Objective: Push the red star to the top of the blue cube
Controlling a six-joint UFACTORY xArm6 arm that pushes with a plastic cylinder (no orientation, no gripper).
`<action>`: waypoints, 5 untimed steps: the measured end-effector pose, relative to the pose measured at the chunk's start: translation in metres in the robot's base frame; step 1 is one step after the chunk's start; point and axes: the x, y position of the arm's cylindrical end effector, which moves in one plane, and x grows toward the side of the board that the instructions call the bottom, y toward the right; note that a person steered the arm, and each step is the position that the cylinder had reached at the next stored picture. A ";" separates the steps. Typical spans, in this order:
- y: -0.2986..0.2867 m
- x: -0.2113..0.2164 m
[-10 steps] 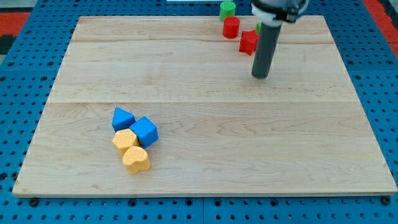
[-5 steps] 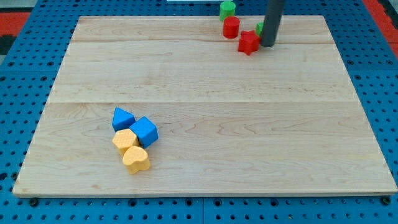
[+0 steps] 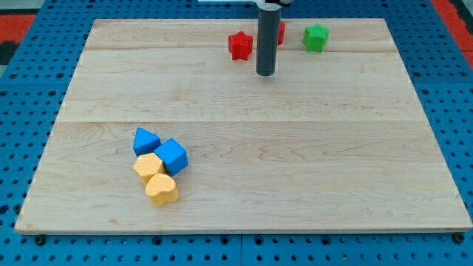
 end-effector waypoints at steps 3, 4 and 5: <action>-0.048 -0.077; -0.046 -0.106; -0.127 -0.099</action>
